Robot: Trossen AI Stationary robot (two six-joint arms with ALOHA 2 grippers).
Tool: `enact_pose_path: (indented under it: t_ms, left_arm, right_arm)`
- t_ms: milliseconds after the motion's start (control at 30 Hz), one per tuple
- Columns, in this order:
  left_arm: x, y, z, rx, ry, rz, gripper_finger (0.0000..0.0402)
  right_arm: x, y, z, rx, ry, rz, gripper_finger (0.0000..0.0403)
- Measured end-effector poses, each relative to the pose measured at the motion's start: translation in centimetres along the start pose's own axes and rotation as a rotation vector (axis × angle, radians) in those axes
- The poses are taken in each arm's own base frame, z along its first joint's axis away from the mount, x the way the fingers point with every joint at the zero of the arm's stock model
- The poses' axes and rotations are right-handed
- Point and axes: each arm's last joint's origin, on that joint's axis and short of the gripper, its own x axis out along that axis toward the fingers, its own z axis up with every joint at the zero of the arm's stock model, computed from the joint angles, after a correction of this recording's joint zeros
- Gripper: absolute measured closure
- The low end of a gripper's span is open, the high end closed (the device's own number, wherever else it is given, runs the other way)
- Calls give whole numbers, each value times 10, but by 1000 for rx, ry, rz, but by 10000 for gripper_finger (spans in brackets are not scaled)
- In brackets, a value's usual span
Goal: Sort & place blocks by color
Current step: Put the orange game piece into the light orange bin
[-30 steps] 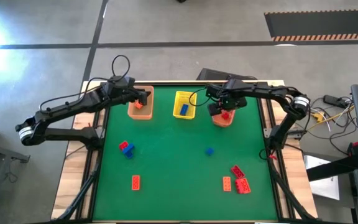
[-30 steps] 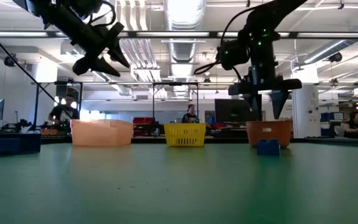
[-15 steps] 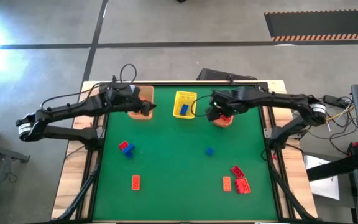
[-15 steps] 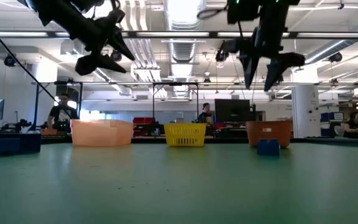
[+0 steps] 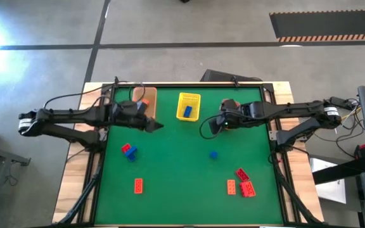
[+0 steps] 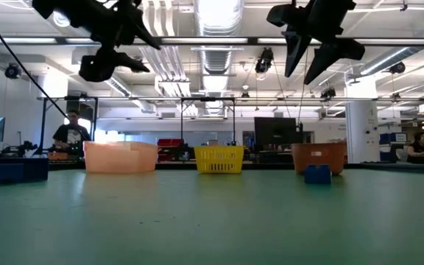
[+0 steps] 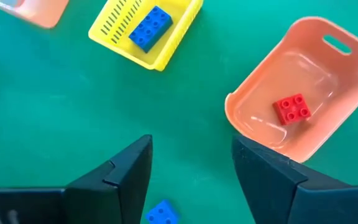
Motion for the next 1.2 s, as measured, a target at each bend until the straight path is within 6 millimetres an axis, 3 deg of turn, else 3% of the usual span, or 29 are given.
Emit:
enact_pose_path:
  t_ms: [267,433,600,800,1200]
  left_arm:
    - [17,-14,-60,-195,205,92,210]
    - [24,-23,-106,-286,393,295,211]
    - [24,-29,-141,-333,466,483,211]
    - [27,-21,-165,-420,460,661,211]
    - [52,-10,-192,-407,551,827,211]
  right_arm:
    - [-3,-1,0,-149,2,13,198]
    - [-5,-2,0,-225,0,15,198]
    - [-5,-2,1,-296,-4,18,198]
    - [-5,-2,1,-340,-10,14,198]
    - [-5,-3,0,-369,-6,14,198]
